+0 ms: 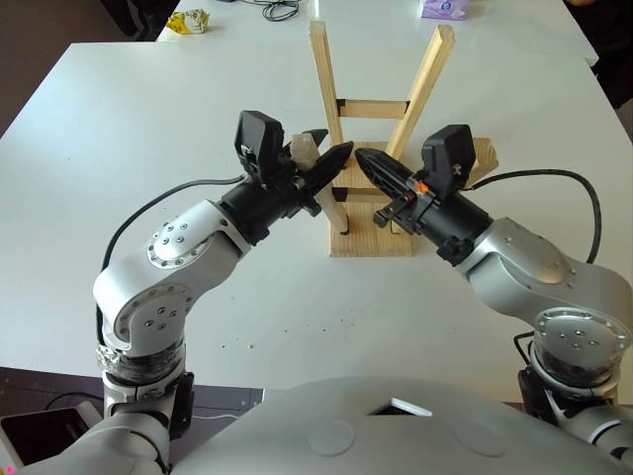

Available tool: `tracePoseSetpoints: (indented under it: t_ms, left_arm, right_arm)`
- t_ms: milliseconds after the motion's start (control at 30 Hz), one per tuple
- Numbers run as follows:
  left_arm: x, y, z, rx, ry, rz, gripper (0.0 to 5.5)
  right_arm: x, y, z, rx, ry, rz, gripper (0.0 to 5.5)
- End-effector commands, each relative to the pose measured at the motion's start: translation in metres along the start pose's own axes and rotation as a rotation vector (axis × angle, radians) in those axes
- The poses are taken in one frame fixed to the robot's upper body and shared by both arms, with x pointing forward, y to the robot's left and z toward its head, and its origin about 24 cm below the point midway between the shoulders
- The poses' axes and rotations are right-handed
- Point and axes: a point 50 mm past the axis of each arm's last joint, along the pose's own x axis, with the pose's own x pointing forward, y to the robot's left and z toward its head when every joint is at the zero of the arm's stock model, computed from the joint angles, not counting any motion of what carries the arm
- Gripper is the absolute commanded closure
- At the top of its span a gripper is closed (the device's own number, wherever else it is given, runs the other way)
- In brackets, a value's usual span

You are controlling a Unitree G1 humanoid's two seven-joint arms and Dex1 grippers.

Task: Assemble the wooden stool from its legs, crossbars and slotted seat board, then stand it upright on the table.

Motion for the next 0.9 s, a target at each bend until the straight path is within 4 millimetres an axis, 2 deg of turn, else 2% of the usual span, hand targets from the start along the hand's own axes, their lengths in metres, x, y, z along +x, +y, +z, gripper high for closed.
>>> tracePoseSetpoints:
  t_ms: [33,200,333,400,533,667,733,800,900]
  left_arm:
    - [0.003,-0.001,-0.009,0.031,0.105,0.019,3.48]
    - [0.003,0.001,-0.007,0.052,0.118,0.021,3.48]
    - [0.006,0.000,-0.007,0.047,0.116,0.018,3.48]
    - [0.007,0.000,-0.007,0.043,0.116,0.017,3.48]
    - [0.008,0.000,-0.007,0.047,0.119,0.016,3.48]
    - [0.009,0.001,-0.006,0.052,0.122,0.015,3.48]
    - [0.008,0.001,-0.006,0.053,0.120,0.019,3.48]
    - [0.008,0.001,-0.006,0.052,0.118,0.021,3.48]
    - [0.008,0.000,-0.006,0.050,0.115,0.020,3.48]
  right_arm:
    - [0.000,0.000,-0.007,-0.022,0.015,-0.074,5.50]
    - [0.000,0.001,-0.014,-0.034,0.022,-0.123,5.50]
    - [-0.004,-0.002,-0.050,-0.098,0.203,-0.162,5.50]
    - [-0.002,-0.003,-0.054,-0.130,0.226,-0.178,5.50]
    - [0.008,0.007,-0.028,-0.108,0.066,-0.156,5.50]
    - [0.009,0.008,0.002,-0.051,-0.115,-0.171,5.50]
    - [0.007,0.006,0.003,-0.061,-0.114,-0.181,5.50]
    - [0.006,0.005,-0.011,-0.124,-0.023,-0.182,5.50]
    - [0.001,0.002,-0.056,-0.245,0.248,-0.164,5.50]
